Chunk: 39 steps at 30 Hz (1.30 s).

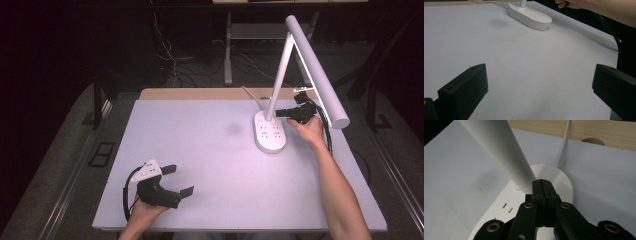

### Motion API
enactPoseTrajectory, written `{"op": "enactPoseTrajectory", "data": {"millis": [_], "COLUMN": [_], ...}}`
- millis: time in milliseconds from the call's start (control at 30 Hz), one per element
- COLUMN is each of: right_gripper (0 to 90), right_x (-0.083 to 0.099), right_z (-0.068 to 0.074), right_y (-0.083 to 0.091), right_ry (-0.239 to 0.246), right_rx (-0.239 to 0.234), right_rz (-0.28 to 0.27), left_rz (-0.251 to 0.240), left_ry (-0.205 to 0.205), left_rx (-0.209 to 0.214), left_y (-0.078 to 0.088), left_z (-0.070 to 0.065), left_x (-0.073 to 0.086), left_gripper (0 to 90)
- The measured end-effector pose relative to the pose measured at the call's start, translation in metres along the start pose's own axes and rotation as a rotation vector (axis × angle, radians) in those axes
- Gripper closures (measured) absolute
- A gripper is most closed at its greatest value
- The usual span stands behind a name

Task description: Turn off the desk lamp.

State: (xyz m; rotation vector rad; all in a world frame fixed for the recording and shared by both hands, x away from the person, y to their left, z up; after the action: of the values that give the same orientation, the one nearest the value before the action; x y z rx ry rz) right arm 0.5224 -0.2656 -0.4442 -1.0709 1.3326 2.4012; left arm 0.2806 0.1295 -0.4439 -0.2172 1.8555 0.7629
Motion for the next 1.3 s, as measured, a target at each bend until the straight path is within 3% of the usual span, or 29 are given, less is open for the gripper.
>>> {"op": "enactPoseTrajectory", "data": {"millis": [267, 533, 800, 1300], "right_gripper": [90.0, 90.0, 90.0, 90.0], "right_x": [0.007, 0.008, 0.009, 0.009], "right_z": [-0.007, -0.01, -0.007, -0.008], "right_y": [-0.013, -0.019, -0.019, -0.02], "right_ry": [-0.028, -0.04, -0.026, -0.017], "right_rx": [0.037, 0.033, 0.048, 0.056], "right_rz": [0.033, 0.033, 0.058, 0.035], "left_rz": [0.002, 0.0, 0.006, 0.006], "left_ry": [-0.007, -0.007, -0.01, -0.007], "left_rx": [0.001, -0.001, 0.007, 0.004], "left_y": [0.0, 0.0, 0.0, -0.001], "left_z": [-0.002, -0.001, -0.001, 0.0], "left_x": [0.0, 0.0, 0.0, 0.0], "left_gripper": [0.0, 0.0, 0.0, 0.0]}}
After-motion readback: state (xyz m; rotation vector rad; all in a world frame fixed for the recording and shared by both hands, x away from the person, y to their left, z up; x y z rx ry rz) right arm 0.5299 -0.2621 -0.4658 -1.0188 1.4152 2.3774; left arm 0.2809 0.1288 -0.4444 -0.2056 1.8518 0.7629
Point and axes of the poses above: each handheld gripper's, and its own axes: y roughly backward along the jaws, x roughly out of its underside, z roughly to its left, the point moved 6 cm from there along -y, roughly forward along the jaws, and after that the axes turned 1 degree about z, right-handed, at the moved point
